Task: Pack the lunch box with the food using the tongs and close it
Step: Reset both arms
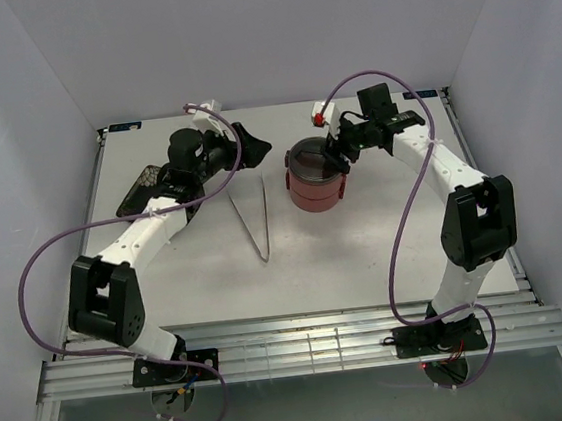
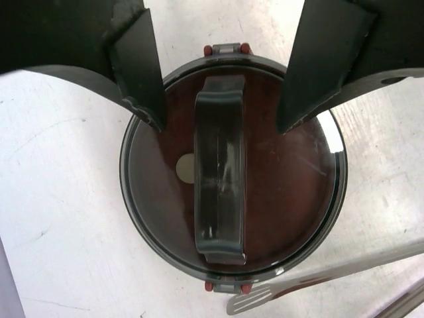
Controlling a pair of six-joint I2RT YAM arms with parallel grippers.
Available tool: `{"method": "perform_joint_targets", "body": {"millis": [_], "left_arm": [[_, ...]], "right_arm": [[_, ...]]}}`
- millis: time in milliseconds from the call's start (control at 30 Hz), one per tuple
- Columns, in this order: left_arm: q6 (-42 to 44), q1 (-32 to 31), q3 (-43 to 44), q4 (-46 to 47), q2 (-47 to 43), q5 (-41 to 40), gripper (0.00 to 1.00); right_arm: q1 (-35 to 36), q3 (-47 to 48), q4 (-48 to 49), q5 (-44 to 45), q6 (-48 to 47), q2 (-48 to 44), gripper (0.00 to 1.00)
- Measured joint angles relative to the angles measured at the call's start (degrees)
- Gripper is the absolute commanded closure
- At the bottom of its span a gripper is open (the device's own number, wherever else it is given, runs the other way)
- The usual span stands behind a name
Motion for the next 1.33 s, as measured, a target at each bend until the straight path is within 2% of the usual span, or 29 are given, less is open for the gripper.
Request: {"method": "perform_joint_targets", "body": {"millis": [33,67,100,233,267,300,567,700,800,1033,1333], "left_arm": [[0.2,0.0,-0.4,0.1,-1.0,-0.1,0.02],[0.2,0.0,-0.9,0.1,-1.8,-0.2,0.02],[0.3,0.0,-1.4,0.1,-2.4,-0.4,0.02],[0.4,0.0,-3.5,-0.5,-4.5,-1.9,0.02],[0.4,0.0,-4.2,-0.9,-5.4,-2.3,0.02],[0.4,0.0,-4.9,-1.0,-6.4,-2.6,0.02],[0.9,0.0,-10.2,-1.5,-21.4,-2.8,0.02],[1.3,0.0,-14.9,-1.3,-28.9,-2.9,0.02],[1.2,0.0,-17.5,-1.6,-31.3,-2.6,0.02],[1.0,0.0,-21.6,-3.0,-32.2,-1.1,0.02],[1.3,0.0,-22.3,-3.8,-36.3,-1.5,0.02]], "right_arm": [[-0.2,0.0,-0.4,-0.2,-0.1,-0.1,0.19],[-0.2,0.0,-0.6,-0.3,0.0,-0.2,0.11],[-0.4,0.0,-0.7,-0.3,0.4,-0.3,0.07],[-0.5,-1.6,0.3,2.0,3.0,-2.0,0.01],[-0.5,-2.6,1.0,2.9,4.8,-2.9,0.08],[-0.5,-3.8,2.2,3.6,6.6,-3.9,0.10],[-0.5,-15.4,13.6,6.1,30.4,-18.8,0.10],[-0.4,-19.7,16.8,10.8,42.8,-27.4,0.10],[-0.4,-23.3,18.1,14.7,48.3,-33.2,0.10],[-0.4,-30.1,19.1,21.9,54.7,-42.7,0.10],[-0.4,-30.7,19.4,24.3,55.5,-44.1,0.10]]}}
